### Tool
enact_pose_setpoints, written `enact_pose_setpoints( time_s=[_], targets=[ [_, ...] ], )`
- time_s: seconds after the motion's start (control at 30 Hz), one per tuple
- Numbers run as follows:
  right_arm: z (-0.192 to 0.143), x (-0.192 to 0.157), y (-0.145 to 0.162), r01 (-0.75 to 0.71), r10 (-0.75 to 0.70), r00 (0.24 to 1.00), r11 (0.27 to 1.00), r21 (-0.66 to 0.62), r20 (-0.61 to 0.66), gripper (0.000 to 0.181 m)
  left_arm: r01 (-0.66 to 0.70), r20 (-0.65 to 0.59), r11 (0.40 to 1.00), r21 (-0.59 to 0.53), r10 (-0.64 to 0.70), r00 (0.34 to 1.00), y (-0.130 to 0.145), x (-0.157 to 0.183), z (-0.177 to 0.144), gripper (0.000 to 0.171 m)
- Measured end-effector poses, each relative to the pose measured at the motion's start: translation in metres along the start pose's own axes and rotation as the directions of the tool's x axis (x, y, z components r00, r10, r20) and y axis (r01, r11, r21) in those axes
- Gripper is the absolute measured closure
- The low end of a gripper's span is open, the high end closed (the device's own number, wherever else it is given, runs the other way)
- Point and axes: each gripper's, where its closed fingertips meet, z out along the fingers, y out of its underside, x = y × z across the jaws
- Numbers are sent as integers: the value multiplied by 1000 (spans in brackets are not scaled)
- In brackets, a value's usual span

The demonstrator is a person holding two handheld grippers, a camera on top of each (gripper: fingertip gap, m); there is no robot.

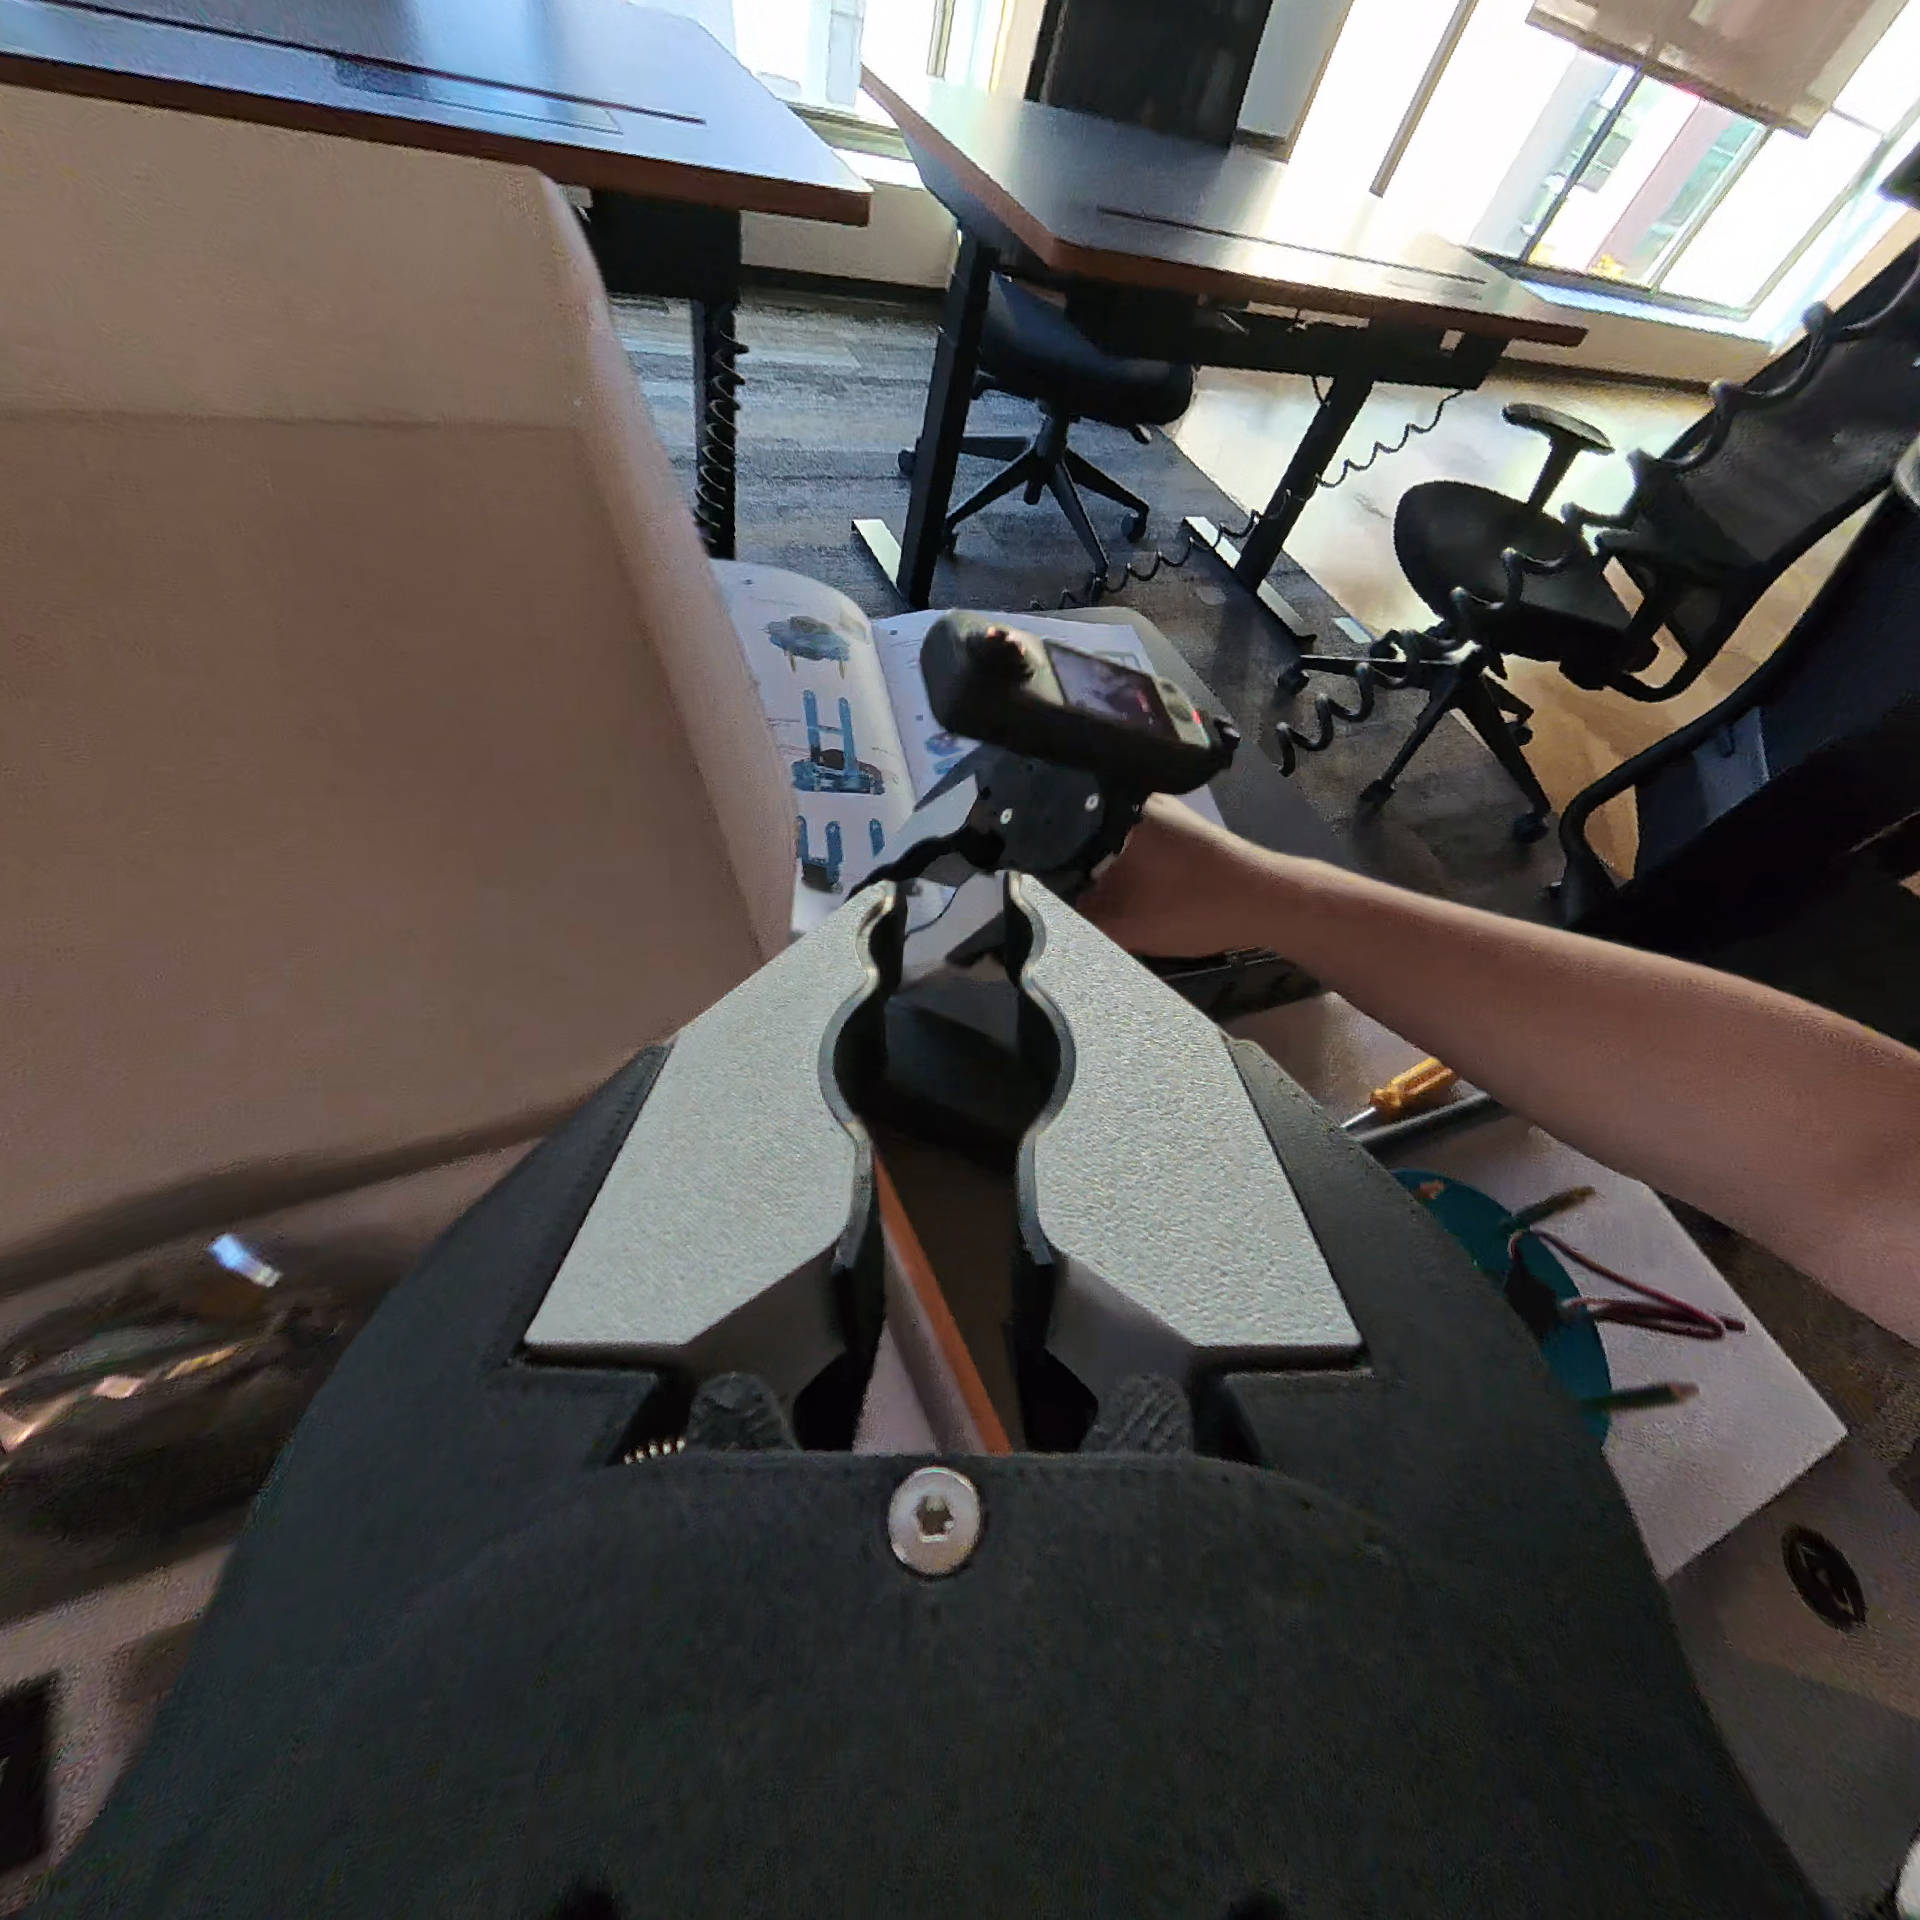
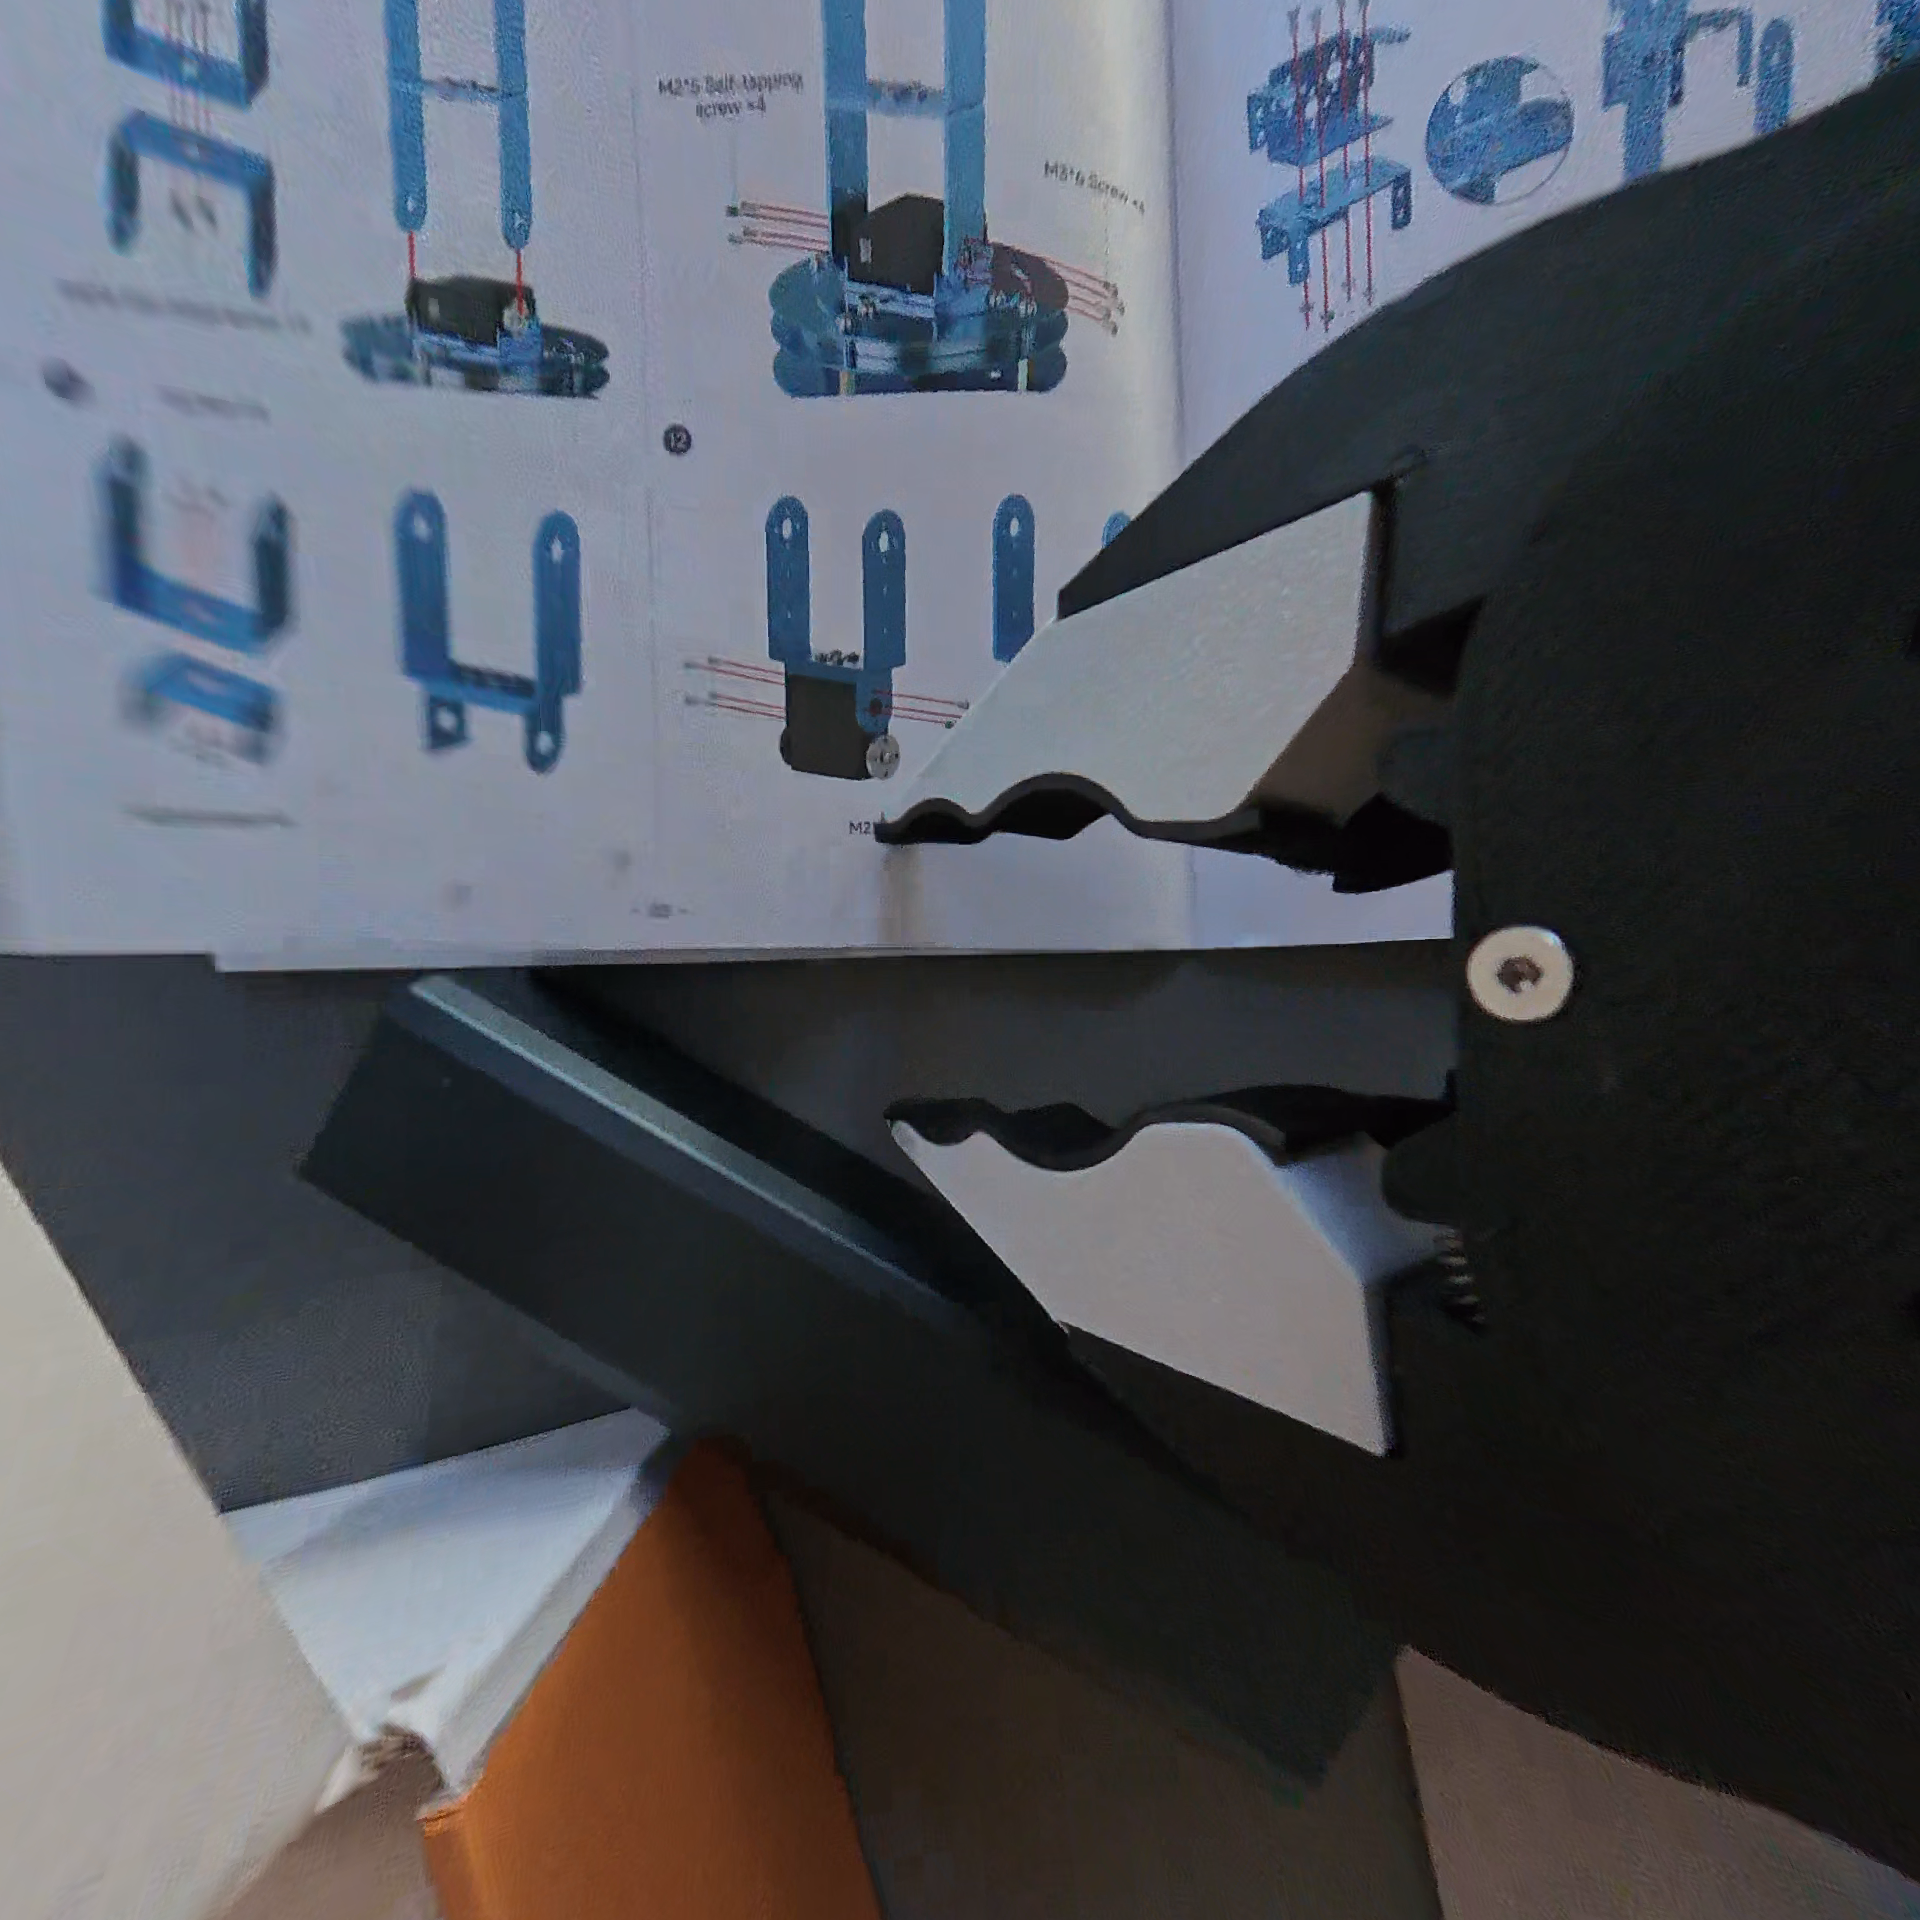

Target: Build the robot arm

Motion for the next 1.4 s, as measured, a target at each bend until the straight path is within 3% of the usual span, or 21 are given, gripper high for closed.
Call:
enact_pose_setpoints(
  time_s=[0.1, 0.23, 0.37, 0.5, 0.6, 0.67, 0.77, 0.93, 1.03, 1.2, 1.4],
  targets=[
    [-1, 3, -7, -138, 133, 985, 990, 39, 114, 132, 14, 71, 1000, -10, -13, 997, 18, -19, -48, 152],
    [-10, 5, -13, -267, 247, 939, 962, 55, 240, 132, 68, 255, 996, 55, -80, 964, 48, -63, -130, 150],
    [-52, 2, -41, -297, 236, 940, 923, 246, 247, 130, 66, 564, 992, 108, -116, 818, 93, -132, -230, 147],
    [-99, -48, -59, -424, 304, 879, 851, 310, 367, 124, 132, 637, 988, 85, -156, 755, 142, -182, -276, 134],
    [-102, -89, -49, -456, 354, 860, 856, 243, 367, 124, 176, 661, 982, 72, -179, 728, 168, -220, -287, 118],
    [-93, -113, -44, -474, 387, 847, 860, 188, 365, 123, 222, 606, 967, 127, -253, 754, 178, -233, -281, 116],
    [-73, -140, -41, -519, 445, 815, 845, 126, 372, 123, 313, 487, 933, 180, -361, 795, 191, -237, -267, 114],
    [-48, -176, -38, -558, 499, 770, 829, 40, 397, 128, 304, 507, 948, 96, -309, 804, 217, -245, -254, 114],
    [-39, -196, -40, -591, 534, 731, 806, 5, 425, 134, 314, 435, 938, 145, -346, 831, 215, -242, -248, 120],
    [-37, -197, -40, -579, 528, 778, 813, 63, 340, 134, 361, 262, 915, 179, -398, 879, 211, -231, -240, 136],
    [-32, -199, -42, -538, 513, 833, 839, 83, 207, 132, 365, 240, 915, 172, -399, 885, 211, -229, -241, 140]
  ],
)
